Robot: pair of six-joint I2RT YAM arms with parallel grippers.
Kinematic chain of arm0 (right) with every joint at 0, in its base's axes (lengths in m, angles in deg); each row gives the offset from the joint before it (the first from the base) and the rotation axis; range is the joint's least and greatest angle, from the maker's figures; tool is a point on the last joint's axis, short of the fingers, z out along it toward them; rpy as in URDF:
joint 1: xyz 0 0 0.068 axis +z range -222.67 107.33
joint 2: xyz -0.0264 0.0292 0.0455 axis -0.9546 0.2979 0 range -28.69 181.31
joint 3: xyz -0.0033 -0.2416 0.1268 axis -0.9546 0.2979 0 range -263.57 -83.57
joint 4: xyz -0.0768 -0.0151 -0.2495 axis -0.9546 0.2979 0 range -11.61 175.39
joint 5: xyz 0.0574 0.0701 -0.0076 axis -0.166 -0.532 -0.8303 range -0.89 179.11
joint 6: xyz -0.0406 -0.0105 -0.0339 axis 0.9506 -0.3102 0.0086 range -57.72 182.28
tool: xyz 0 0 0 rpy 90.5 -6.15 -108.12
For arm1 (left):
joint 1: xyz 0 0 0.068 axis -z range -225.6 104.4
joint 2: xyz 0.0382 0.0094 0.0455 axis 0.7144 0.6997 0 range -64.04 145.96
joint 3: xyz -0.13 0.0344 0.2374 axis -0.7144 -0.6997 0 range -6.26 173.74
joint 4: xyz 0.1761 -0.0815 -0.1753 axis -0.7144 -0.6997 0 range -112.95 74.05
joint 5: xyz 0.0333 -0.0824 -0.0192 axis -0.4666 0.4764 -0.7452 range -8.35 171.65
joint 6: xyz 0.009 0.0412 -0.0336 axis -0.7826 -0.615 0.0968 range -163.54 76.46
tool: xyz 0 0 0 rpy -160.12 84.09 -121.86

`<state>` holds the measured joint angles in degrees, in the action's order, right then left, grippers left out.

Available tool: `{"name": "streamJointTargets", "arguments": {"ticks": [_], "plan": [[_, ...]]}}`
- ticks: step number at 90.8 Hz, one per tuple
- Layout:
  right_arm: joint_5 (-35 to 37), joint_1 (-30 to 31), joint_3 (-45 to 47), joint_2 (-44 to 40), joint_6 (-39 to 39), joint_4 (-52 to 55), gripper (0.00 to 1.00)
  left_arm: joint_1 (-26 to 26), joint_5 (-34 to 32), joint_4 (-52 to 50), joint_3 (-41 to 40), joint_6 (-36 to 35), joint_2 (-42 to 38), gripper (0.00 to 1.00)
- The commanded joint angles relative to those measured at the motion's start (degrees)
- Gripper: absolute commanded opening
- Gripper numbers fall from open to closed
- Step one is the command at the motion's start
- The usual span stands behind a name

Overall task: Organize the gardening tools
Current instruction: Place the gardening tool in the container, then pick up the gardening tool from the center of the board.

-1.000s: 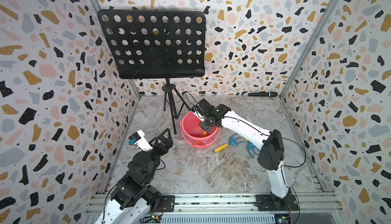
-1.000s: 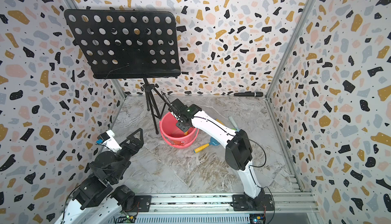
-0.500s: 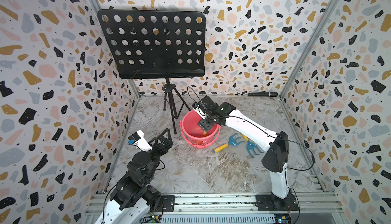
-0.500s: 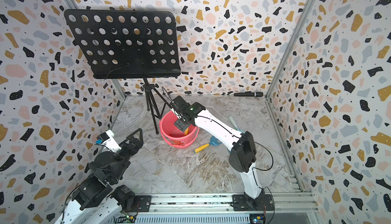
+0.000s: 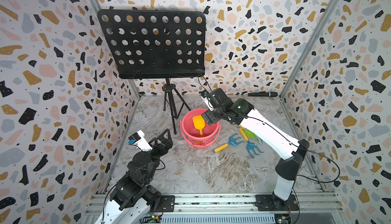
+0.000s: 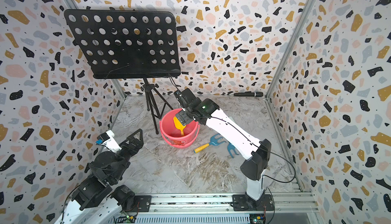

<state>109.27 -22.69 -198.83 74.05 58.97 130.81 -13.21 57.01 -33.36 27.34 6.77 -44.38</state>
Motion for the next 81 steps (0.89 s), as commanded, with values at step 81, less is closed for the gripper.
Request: {"name": "streamJointTargets", "arguments": {"ticks": [81], "plan": [[6.4, -12.0, 40.4, -14.9, -34.2, -4.3, 1.00, 0.1, 0.1, 0.3, 2.2, -1.0, 1.2, 0.99]]}}
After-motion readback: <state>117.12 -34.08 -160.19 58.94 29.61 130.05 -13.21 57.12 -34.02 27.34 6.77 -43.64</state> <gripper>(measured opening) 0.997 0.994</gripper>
